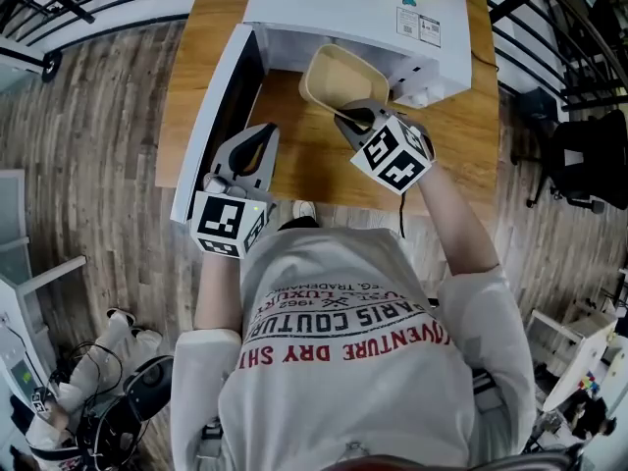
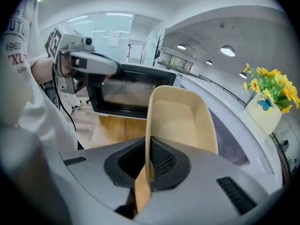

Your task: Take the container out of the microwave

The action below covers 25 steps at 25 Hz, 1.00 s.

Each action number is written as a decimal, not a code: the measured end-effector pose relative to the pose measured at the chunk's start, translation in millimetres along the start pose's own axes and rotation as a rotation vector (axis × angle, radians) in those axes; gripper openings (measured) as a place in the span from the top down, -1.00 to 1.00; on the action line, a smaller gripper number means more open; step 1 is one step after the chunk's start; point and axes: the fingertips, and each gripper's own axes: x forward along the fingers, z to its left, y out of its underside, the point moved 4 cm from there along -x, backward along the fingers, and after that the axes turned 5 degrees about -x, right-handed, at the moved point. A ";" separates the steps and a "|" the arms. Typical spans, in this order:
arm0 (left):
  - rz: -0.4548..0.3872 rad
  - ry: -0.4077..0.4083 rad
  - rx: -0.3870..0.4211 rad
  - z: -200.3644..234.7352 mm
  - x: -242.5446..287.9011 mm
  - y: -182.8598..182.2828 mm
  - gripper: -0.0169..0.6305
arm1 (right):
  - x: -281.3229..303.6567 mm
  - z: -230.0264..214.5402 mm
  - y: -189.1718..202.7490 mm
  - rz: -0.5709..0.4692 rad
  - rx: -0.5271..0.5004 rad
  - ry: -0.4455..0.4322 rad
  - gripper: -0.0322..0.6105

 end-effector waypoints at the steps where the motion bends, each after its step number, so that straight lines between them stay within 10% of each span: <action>1: -0.004 0.000 0.004 -1.4 -1.7 -1.8 0.90 | -8.1 1.3 -2.9 -0.025 0.015 0.011 0.80; 16: -0.146 0.018 0.123 4.3 -7.6 -60.9 0.90 | -106.1 -25.0 -45.3 -0.465 0.285 0.461 0.80; 25: -0.146 0.038 0.127 14.4 5.7 -75.6 0.90 | -137.5 -32.0 -43.9 -0.624 0.317 0.590 0.80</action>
